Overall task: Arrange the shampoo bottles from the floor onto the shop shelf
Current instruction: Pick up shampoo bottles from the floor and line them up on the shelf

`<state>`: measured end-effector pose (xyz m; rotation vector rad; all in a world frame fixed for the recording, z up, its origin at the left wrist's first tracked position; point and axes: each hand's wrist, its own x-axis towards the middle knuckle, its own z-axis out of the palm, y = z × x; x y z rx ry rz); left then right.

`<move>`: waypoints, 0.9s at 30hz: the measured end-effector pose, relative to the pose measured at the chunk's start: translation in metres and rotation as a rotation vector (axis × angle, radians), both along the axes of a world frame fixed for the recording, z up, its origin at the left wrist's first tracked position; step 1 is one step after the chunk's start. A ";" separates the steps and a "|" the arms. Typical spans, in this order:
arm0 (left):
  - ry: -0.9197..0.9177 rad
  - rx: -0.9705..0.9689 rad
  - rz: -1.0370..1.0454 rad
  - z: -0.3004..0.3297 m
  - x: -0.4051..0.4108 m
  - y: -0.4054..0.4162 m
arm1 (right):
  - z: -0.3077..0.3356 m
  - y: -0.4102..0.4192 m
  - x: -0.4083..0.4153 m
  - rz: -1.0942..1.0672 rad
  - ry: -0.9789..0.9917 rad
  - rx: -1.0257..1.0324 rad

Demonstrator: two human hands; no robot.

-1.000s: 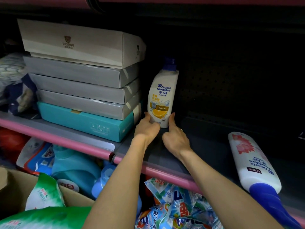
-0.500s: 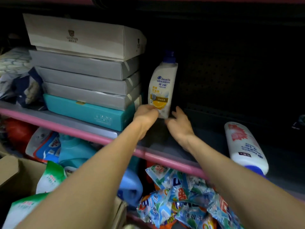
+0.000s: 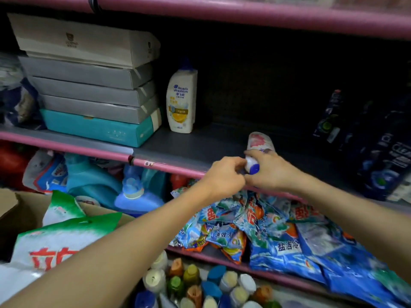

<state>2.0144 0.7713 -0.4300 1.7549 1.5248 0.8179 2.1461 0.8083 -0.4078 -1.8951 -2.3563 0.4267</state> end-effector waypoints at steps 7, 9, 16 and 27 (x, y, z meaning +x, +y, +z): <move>0.054 0.026 -0.083 0.004 0.011 -0.033 | -0.015 -0.019 0.012 -0.032 0.254 0.161; 0.092 0.042 -0.088 0.001 0.013 -0.038 | -0.004 -0.024 0.012 -0.069 0.484 0.159; 0.101 0.229 0.030 -0.011 0.014 -0.051 | 0.063 -0.060 0.023 -0.311 1.660 -0.442; 0.033 0.508 0.230 -0.027 -0.054 -0.113 | 0.069 -0.136 0.001 -0.090 1.321 -0.881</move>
